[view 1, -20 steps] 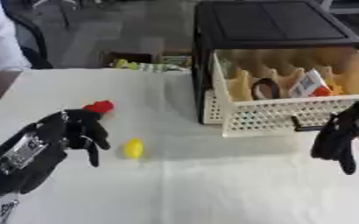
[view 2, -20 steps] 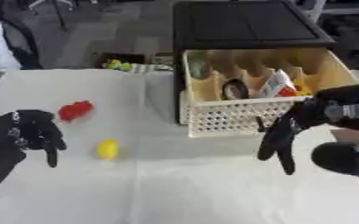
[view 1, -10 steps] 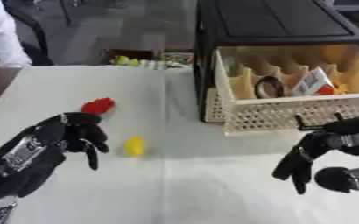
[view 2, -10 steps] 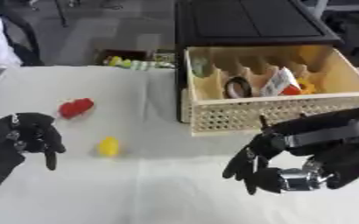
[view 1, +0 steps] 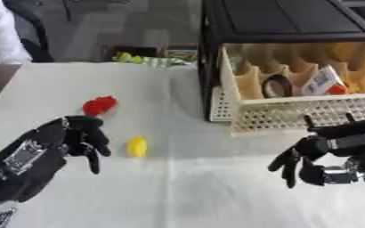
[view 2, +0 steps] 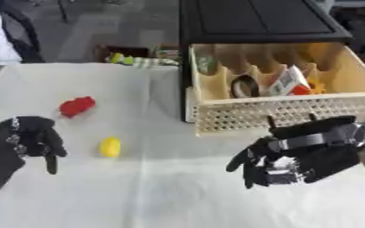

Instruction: Pick up objects from table and place into drawer.

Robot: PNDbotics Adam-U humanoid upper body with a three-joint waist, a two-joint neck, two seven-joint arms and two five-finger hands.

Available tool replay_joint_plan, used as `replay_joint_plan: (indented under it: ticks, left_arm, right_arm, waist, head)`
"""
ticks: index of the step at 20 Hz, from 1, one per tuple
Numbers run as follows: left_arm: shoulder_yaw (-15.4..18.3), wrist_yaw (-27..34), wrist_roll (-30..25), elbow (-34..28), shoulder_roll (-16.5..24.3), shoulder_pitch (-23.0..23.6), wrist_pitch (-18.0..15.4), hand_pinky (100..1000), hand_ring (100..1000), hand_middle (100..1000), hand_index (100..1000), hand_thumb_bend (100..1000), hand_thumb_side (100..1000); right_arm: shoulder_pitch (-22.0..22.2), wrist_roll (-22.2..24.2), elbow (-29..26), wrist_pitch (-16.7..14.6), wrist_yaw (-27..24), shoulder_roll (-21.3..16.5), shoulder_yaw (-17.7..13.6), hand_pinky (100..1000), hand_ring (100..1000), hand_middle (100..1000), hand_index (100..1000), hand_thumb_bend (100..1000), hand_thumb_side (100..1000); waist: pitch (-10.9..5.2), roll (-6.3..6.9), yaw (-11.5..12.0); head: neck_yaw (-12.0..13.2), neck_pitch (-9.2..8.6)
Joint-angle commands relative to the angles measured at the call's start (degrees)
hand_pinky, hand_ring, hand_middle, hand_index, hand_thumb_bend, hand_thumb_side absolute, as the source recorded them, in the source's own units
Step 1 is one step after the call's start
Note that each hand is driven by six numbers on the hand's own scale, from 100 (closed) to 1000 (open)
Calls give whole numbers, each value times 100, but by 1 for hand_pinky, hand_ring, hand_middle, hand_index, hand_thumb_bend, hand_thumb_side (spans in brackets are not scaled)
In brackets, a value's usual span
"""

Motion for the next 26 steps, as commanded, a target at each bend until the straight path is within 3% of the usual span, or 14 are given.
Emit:
replay_joint_plan:
  ticks: [1, 7, 26]
  left_arm:
    - [8, -61, 8, -82, -1, -63, 23, 448, 628, 628, 832, 100, 911]
    - [8, -131, 10, -82, -22, -56, 40, 449, 629, 628, 831, 100, 921]
    - [10, -261, -60, -82, -133, -72, 126, 451, 631, 632, 831, 100, 939]
  right_arm:
    - [-31, -15, 212, -48, 267, -112, -117, 640, 825, 695, 948, 100, 1000]
    - [-46, -15, 547, -188, 510, -58, -172, 631, 816, 733, 938, 100, 1000]
    - [-618, -15, 1188, -398, 593, 285, -231, 618, 800, 703, 902, 100, 1000]
  waist:
    - [-68, -12, 10]
    - [-34, -21, 28]
    - [68, -42, 102]
  head:
    - [-21, -80]
    - [-49, -133]
    - [-129, -305]
